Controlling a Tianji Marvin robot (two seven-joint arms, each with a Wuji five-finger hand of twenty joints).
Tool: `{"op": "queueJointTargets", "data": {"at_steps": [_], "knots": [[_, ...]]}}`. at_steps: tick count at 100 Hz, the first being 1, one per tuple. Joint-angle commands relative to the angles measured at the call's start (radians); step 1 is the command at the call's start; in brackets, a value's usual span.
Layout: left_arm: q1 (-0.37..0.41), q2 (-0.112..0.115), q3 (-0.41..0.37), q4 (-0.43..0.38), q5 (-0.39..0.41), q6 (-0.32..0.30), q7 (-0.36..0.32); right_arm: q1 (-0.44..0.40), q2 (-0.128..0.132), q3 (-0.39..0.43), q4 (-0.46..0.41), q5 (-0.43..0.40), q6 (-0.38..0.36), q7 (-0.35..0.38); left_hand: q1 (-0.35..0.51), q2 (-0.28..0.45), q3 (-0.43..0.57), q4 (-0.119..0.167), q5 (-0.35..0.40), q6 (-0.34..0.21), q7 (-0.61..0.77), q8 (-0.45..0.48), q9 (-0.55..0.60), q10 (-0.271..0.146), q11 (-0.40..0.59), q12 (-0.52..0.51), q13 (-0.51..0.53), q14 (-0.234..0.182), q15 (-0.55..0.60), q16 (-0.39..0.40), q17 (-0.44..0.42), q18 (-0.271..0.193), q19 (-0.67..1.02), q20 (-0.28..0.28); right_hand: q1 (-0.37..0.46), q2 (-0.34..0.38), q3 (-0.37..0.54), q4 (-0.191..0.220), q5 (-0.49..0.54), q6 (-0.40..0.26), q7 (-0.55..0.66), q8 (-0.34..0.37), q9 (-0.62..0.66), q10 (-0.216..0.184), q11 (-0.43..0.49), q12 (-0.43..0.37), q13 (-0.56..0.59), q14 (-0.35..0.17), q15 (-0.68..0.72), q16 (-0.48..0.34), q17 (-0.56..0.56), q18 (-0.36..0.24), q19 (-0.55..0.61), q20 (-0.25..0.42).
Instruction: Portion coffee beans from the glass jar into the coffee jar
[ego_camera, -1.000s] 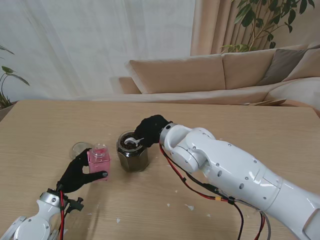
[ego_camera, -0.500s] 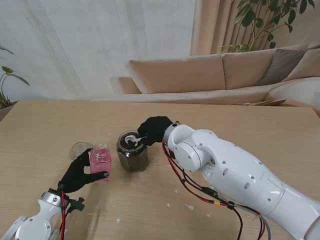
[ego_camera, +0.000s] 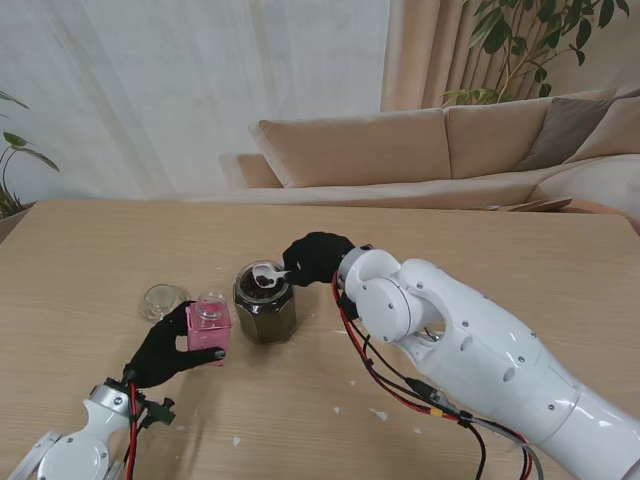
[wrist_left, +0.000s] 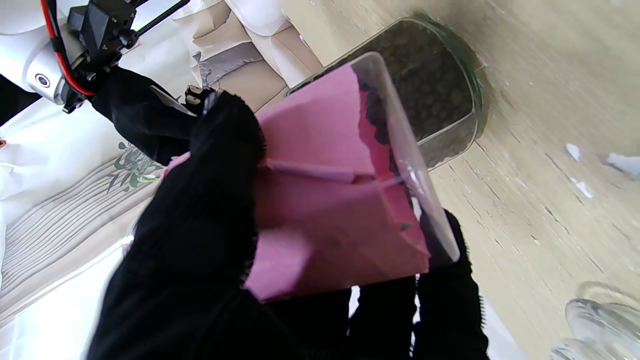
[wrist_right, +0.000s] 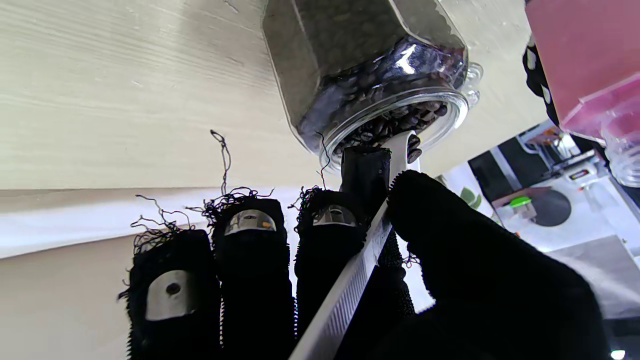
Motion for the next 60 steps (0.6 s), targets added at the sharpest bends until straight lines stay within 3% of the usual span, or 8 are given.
{"op": "queueJointTargets", "data": {"at_steps": [1,18,60], "knots": [[0.001,-0.005,0.008,-0.009,0.006,0.008,-0.016,-0.011,-0.002,0.004,-0.011,0.012,0.012,0.010,0.202,0.202,0.162,0.074,0.043,-0.159,0.172,0.076,0.053,-0.095,0.123,0.050,-0.029,-0.006,0.007,-0.011,0.003,-0.004,0.028,0.015,0.016,0.006,0.051,0.034,0.039,0.006,0.010,0.012,0.046,-0.013,0.037,-0.004,0.037,0.023,0.035,0.011,0.015,0.019,0.150,0.026],[-0.006,-0.004,0.020,-0.006,0.013,0.020,-0.015,-0.033,-0.003,0.032,-0.031,0.037,0.030,0.003,0.202,0.201,0.163,0.074,0.042,-0.159,0.172,0.076,0.052,-0.097,0.123,0.050,-0.029,-0.007,0.006,-0.010,0.002,-0.006,0.028,0.016,0.016,0.002,0.055,0.033,0.040,0.012,0.010,0.013,0.048,-0.010,0.039,-0.006,0.039,0.027,0.039,0.010,0.018,0.024,0.152,0.027],[-0.036,-0.005,0.057,0.004,0.028,0.060,-0.011,-0.107,-0.002,0.090,-0.138,0.011,0.034,-0.024,0.202,0.201,0.165,0.073,0.041,-0.161,0.173,0.078,0.052,-0.099,0.124,0.052,-0.028,-0.008,0.004,-0.006,0.003,-0.008,0.027,0.016,0.017,0.000,0.058,0.031,0.045,0.018,0.009,0.015,0.049,0.003,0.042,-0.009,0.039,0.035,0.045,0.006,0.018,0.032,0.154,0.030]]}}
